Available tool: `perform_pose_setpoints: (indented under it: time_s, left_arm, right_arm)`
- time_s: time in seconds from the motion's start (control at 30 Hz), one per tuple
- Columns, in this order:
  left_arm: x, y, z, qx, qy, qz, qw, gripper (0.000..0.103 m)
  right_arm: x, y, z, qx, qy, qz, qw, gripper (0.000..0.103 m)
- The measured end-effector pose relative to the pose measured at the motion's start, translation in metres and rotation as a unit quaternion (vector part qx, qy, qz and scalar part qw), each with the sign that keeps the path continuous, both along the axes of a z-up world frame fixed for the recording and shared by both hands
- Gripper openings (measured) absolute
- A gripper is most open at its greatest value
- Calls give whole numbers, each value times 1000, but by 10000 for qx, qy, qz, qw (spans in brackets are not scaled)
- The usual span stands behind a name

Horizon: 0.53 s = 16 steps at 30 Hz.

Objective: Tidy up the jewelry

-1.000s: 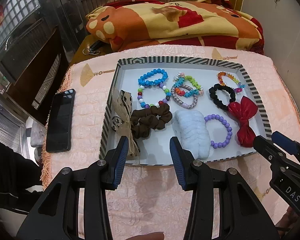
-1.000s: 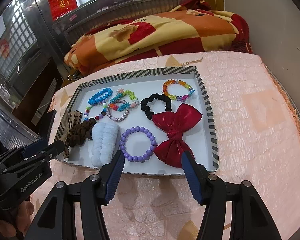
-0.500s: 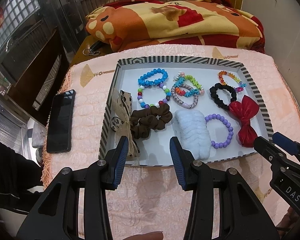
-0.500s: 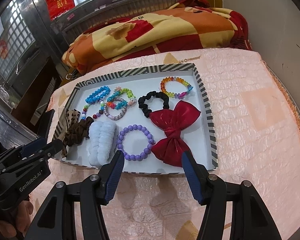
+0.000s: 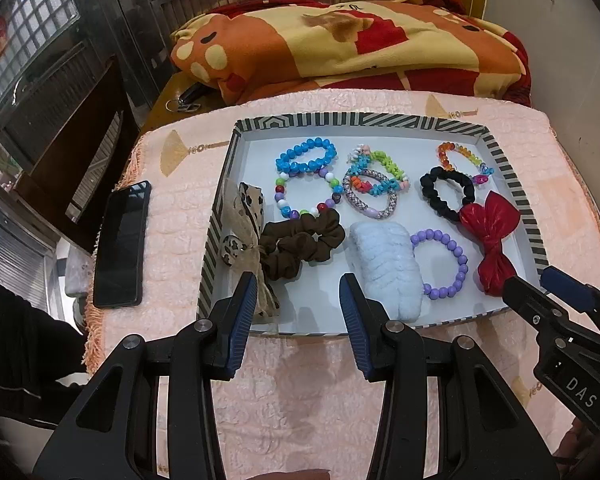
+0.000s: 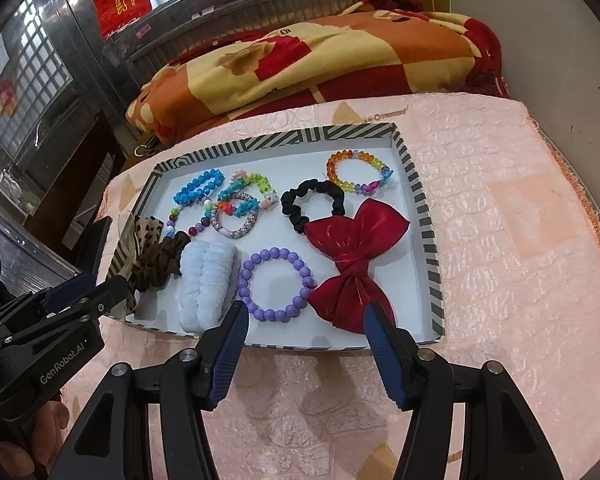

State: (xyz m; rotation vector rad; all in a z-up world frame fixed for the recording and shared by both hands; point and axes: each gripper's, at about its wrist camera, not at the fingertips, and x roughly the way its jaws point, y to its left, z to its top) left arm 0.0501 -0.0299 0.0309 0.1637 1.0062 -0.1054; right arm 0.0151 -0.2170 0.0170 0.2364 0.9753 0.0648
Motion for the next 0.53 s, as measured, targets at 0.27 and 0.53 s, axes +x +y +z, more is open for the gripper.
perform_pose_setpoints:
  time_s: [0.27,0.53]
  left_arm:
    - [4,-1,-6,-29,89,18,10000,42]
    - [6,-1,-9,76,29,50,10000,42]
  right_arm:
    - [2,-2,-1,26,22,-19,10000,58]
    - [1,-23,1,18,-62,-165,9998,58]
